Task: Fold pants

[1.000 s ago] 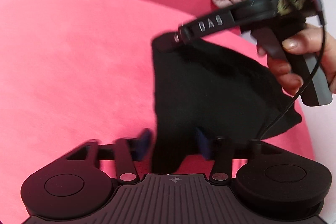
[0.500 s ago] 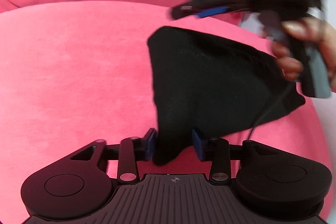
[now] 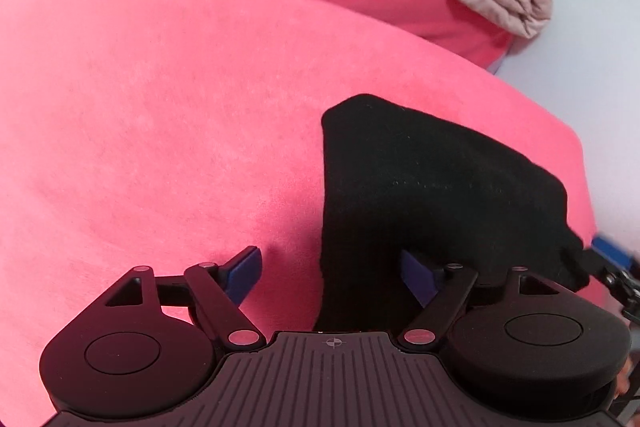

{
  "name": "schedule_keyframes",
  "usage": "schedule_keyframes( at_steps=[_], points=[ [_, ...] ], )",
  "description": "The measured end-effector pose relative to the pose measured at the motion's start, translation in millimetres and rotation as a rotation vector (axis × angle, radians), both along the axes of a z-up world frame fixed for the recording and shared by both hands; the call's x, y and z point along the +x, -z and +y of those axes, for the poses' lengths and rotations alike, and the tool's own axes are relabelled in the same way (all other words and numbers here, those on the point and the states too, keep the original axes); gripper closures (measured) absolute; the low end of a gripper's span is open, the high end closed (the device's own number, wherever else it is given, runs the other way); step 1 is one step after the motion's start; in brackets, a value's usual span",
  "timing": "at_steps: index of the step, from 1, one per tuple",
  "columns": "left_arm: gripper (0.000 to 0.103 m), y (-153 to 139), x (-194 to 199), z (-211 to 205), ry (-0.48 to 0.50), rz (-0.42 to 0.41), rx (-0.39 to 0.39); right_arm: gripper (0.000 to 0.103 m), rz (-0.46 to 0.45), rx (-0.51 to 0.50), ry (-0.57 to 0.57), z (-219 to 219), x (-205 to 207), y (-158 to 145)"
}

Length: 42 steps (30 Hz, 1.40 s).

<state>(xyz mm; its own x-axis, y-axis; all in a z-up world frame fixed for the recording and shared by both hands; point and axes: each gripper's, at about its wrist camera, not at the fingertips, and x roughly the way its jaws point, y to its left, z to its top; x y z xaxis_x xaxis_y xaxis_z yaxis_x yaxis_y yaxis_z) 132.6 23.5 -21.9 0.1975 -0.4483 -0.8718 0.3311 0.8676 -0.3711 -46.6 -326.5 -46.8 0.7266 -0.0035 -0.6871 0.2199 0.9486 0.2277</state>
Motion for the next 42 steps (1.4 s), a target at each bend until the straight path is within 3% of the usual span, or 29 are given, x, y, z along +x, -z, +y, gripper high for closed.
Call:
schedule_keyframes(
  at_steps=[4, 14, 26, 31, 33, 35, 38, 42],
  points=[
    [0.000, -3, 4, 6, -0.029, 0.060, -0.026, 0.007, 0.017, 0.225, 0.065, -34, -3, 19],
    [0.000, 4, 21, 20, -0.092, 0.111, -0.136, 0.007, 0.063, 0.510, 0.098, -53, 3, 57],
    [0.000, 37, 42, -9, -0.047, 0.220, -0.191, 0.006, 0.063, 0.604, 0.059, -49, 10, 57],
    [0.000, 37, 42, -22, -0.017, 0.194, -0.184, 0.006, 0.076, 0.599, 0.031, -45, 21, 59],
    [0.000, 34, 37, -31, 0.004, 0.160, -0.152, 0.009, 0.080, 0.578, 0.038, -42, 22, 59],
    [0.000, 27, 31, -39, 0.031, 0.125, -0.122, 0.029, 0.094, 0.509, 0.041, -38, 24, 55],
    [0.000, 13, 21, -43, 0.029, 0.068, -0.065, 0.049, 0.080, 0.509, 0.026, -36, 19, 49],
    [0.000, -17, 3, -44, 0.026, 0.022, -0.010, 0.053, 0.049, 0.519, -0.008, -33, 7, 31]
  ],
)
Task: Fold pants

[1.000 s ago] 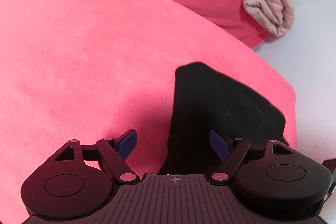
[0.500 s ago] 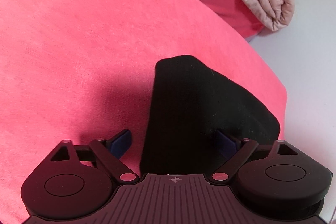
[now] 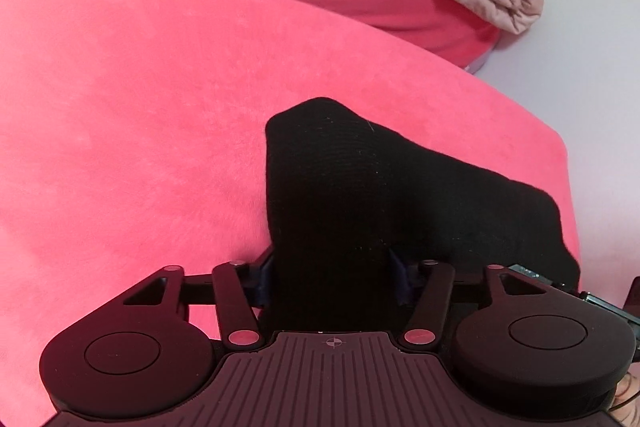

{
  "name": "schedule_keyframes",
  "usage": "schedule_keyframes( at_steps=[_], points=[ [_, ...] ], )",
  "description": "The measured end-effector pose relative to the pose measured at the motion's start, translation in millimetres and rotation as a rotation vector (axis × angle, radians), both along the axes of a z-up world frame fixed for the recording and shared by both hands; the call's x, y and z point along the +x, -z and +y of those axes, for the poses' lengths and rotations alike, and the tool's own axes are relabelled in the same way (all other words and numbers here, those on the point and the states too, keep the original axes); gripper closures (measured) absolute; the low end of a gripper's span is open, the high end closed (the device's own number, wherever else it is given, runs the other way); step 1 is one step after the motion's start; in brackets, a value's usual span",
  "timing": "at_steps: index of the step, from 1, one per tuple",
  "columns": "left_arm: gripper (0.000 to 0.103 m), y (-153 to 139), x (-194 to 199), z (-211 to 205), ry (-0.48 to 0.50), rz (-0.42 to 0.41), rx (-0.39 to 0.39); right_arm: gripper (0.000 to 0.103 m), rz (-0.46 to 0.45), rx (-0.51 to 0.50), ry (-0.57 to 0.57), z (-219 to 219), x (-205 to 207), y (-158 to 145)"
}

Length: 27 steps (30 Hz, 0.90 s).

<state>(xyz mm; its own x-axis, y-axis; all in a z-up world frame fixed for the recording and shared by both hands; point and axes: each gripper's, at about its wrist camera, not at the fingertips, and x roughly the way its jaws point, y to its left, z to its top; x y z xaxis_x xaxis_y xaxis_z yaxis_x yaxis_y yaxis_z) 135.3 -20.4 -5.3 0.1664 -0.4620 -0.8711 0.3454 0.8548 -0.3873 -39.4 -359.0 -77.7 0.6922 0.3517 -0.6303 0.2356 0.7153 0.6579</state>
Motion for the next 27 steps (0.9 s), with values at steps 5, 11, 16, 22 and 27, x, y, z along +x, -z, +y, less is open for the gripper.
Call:
schedule_keyframes(
  at_steps=[5, 11, 16, 22, 27],
  points=[
    [0.000, -45, -38, 5, 0.041, -0.073, 0.039, 0.054, -0.064, -0.042, -0.005, 19, -38, -43],
    [0.000, -93, -96, 32, 0.136, -0.131, -0.022, 0.054, -0.109, -0.074, 0.074, 46, -122, -93],
    [0.000, -111, -150, 61, 0.199, -0.156, -0.033, 0.054, -0.109, -0.084, 0.102, 80, -185, -105],
    [0.000, -95, -198, 86, 0.237, -0.166, -0.024, 0.054, -0.078, -0.090, 0.142, 115, -235, -92],
    [0.000, -73, -223, 96, 0.260, -0.166, 0.003, 0.054, -0.047, -0.097, 0.169, 135, -257, -74]
  ],
)
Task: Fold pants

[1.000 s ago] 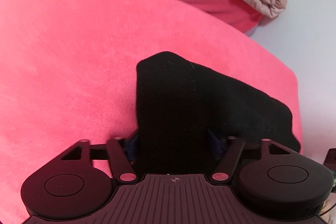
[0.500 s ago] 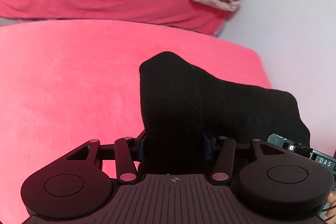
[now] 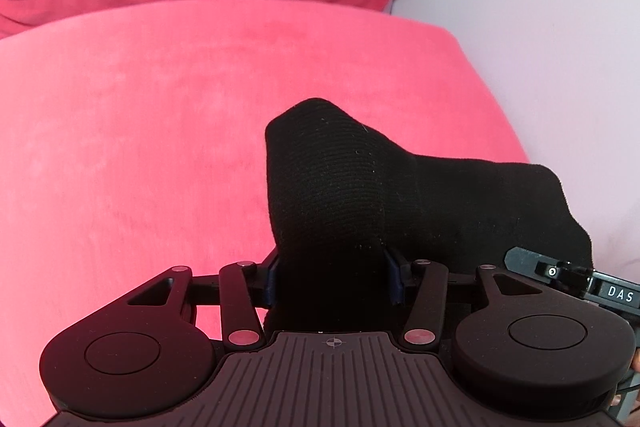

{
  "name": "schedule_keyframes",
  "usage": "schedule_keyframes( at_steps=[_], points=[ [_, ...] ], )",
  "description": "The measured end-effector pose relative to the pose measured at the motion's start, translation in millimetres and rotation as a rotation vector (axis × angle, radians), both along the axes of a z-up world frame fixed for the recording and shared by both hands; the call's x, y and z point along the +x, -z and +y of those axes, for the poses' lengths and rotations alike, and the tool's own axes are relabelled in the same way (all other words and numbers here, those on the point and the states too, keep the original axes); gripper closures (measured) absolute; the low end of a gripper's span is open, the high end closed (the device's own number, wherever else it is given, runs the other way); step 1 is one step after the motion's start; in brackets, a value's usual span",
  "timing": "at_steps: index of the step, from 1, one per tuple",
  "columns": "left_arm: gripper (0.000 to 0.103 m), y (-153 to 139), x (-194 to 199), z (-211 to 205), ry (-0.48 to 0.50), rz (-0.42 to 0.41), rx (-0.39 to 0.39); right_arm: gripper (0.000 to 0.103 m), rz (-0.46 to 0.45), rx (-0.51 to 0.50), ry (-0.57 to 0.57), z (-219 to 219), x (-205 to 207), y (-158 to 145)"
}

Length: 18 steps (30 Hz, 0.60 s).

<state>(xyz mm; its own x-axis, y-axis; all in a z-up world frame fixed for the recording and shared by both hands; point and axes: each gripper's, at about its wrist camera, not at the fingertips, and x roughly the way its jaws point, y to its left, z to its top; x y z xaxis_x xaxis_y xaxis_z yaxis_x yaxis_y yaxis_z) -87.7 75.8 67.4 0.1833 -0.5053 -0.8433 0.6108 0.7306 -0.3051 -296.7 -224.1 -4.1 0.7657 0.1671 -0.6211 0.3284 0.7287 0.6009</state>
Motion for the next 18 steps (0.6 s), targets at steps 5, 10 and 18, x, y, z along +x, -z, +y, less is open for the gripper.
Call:
schedule_keyframes(
  at_steps=[5, 10, 18],
  points=[
    [0.000, 13, -5, -4, 0.012, -0.004, 0.031, 0.054, 0.021, 0.004, 0.024, 9, -8, 15],
    [0.000, 12, -7, -8, 0.020, -0.036, 0.047, 0.054, 0.026, -0.016, 0.029, 13, -3, 16],
    [0.000, 3, -8, -22, 0.027, -0.114, 0.054, 0.054, 0.007, -0.042, 0.023, 4, 5, 12]
  ],
)
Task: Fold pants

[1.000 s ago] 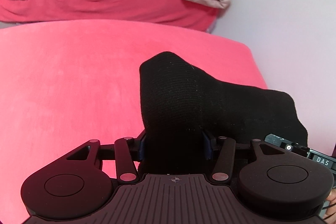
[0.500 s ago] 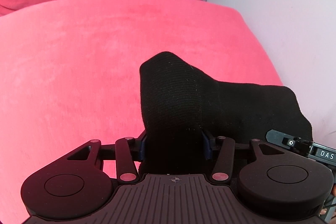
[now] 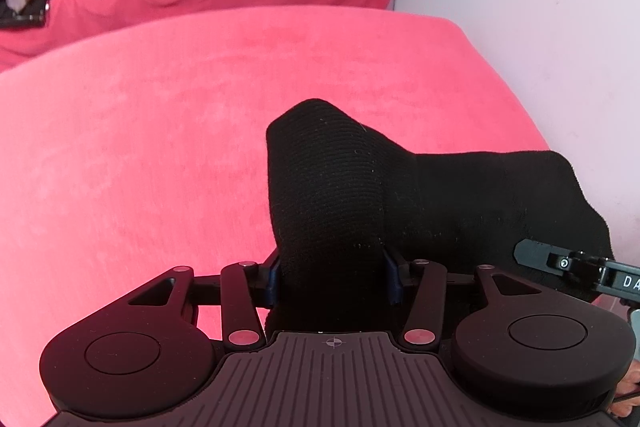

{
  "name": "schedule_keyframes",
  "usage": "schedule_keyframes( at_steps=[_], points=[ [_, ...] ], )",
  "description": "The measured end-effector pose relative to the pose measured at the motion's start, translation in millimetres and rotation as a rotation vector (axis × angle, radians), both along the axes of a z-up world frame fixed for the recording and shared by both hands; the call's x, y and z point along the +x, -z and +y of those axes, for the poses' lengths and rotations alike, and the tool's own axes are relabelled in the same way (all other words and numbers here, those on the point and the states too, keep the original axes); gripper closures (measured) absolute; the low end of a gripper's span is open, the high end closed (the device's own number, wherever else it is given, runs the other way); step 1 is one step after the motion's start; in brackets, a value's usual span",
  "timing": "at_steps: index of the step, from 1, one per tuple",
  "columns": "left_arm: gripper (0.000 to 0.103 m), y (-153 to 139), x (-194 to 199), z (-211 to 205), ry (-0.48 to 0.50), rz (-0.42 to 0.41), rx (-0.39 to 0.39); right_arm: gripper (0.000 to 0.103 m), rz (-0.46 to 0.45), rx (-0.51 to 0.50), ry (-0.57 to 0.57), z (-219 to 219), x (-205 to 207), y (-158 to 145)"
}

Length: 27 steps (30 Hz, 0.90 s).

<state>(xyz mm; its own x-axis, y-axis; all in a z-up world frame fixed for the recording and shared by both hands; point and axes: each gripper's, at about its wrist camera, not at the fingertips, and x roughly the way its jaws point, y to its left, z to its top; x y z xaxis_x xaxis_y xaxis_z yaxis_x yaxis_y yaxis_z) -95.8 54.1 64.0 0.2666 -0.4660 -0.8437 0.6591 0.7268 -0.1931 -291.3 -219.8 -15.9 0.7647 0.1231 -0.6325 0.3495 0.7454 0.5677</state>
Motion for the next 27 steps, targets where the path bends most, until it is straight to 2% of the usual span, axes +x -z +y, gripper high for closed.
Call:
schedule_keyframes(
  at_steps=[8, 13, 20, 23, 27],
  points=[
    [0.000, -1, -4, -21, 0.034, -0.044, 0.012, 0.054, -0.003, -0.001, 0.013, -19, -6, 4],
    [0.000, 18, 0, -37, 0.050, -0.038, 0.019, 0.054, 0.016, 0.014, 0.043, -32, -10, 18],
    [0.000, 62, 6, -53, 0.052, 0.016, 0.074, 0.053, 0.090, 0.058, 0.098, -48, -14, 59],
    [0.000, 66, 13, -52, 0.048, 0.038, 0.059, 0.053, 0.082, 0.105, 0.124, -54, -18, 69],
    [0.000, 59, 18, -50, 0.056, 0.057, 0.048, 0.053, 0.083, 0.091, 0.114, -53, -18, 62]
  ],
)
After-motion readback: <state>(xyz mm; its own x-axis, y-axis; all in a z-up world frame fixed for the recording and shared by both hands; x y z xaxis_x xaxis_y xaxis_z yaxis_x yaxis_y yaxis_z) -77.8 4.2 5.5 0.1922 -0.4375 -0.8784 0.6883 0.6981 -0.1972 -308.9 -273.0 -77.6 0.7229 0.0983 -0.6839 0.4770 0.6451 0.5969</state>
